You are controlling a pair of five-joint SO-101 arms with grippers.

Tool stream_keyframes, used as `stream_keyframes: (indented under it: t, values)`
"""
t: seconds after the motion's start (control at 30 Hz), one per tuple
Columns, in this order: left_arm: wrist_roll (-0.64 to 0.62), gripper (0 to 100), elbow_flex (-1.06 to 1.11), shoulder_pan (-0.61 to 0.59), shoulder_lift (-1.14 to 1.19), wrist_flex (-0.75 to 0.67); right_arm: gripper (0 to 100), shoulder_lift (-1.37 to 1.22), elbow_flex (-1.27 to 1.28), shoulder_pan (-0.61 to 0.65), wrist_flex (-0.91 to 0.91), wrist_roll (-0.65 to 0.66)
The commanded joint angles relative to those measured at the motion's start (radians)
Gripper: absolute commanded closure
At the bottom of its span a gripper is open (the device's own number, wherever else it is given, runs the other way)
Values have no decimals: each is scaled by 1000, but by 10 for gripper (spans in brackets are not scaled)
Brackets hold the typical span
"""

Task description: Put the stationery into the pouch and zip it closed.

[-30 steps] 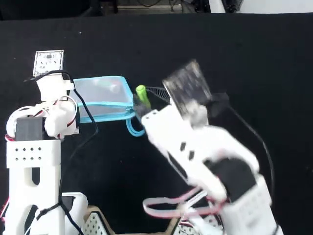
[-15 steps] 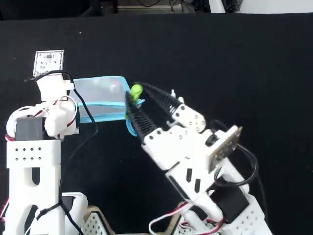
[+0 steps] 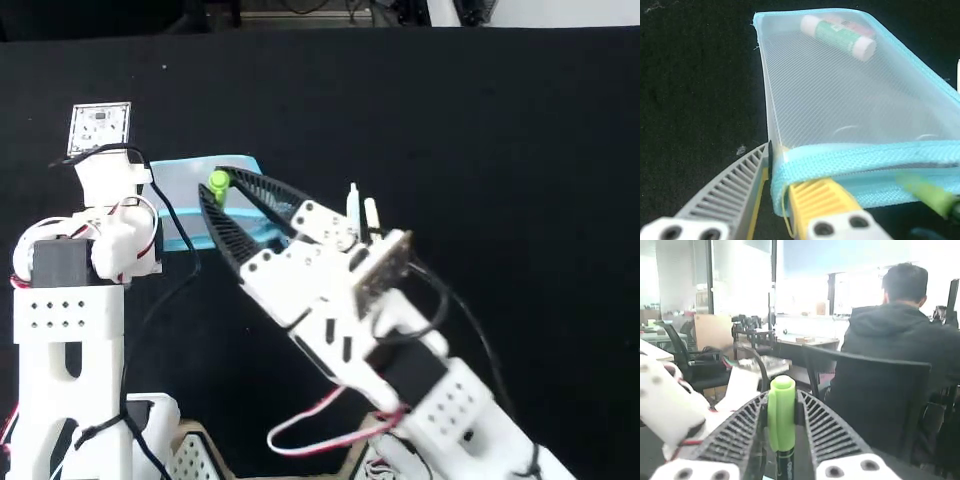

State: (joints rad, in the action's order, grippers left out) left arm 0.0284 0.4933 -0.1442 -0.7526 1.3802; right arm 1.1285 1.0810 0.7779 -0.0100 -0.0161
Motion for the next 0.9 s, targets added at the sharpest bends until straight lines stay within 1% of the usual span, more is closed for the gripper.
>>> stream_keyframes:
  t: [0.0, 0.1, 0.2, 0.3, 0.43, 0.67, 0.87]
  values:
    - [3, 970, -4, -5, 2, -2, 986, -76, 50, -6, 192, 2]
    - [3, 970, -4, -5, 2, -2, 986, -147, 99, -15, 302, 8]
    - [3, 970, -4, -5, 2, -2, 987, -202, 122, -32, 393, 51]
    - [3, 970, -4, -5, 2, -2, 987, -228, 122, -54, 445, 77]
    - [3, 970, -4, -5, 2, -3, 987, -234, 131, -55, 446, 77]
    - [6, 970, -4, -5, 2, -5, 986, -222, 283, -52, 450, 77]
    - [6, 970, -4, -5, 2, -5, 986, -87, 430, -44, 445, 77]
